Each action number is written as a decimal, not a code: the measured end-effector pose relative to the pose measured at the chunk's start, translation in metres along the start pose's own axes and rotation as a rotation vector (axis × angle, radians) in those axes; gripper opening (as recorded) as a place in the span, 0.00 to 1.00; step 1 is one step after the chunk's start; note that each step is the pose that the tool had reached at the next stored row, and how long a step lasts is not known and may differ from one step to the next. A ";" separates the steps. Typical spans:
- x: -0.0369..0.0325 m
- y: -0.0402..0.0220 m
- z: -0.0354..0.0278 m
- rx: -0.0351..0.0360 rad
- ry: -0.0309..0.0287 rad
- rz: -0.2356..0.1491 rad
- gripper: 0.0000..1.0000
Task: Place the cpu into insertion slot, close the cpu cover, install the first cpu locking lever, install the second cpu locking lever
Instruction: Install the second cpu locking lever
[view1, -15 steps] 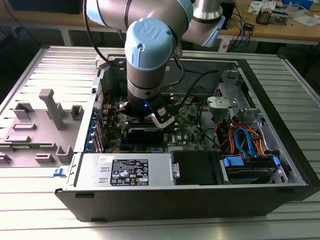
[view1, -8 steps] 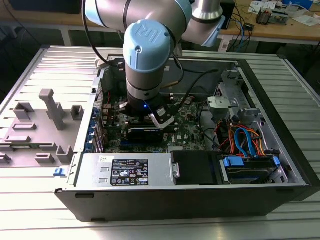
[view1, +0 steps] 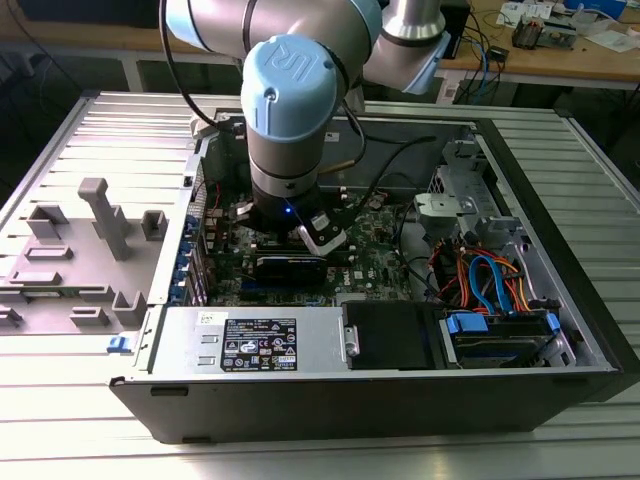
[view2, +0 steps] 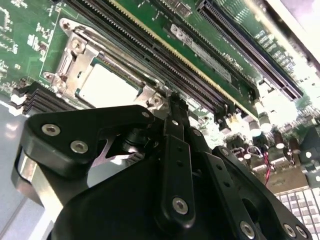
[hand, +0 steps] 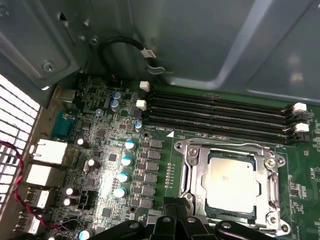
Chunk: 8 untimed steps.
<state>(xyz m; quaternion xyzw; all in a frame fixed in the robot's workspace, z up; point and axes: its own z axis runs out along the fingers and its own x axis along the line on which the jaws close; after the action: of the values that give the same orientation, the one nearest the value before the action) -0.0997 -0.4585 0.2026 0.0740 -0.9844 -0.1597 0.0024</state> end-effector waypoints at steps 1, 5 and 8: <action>0.0000 0.0010 -0.0032 0.0002 0.0001 0.000 0.11; -0.0003 0.0059 -0.0178 0.0003 0.0000 0.000 0.11; -0.0004 0.0069 -0.0207 0.0002 0.0001 0.000 0.11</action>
<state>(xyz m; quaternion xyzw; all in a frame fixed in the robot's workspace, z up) -0.0997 -0.4585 0.2244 0.0740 -0.9844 -0.1596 0.0024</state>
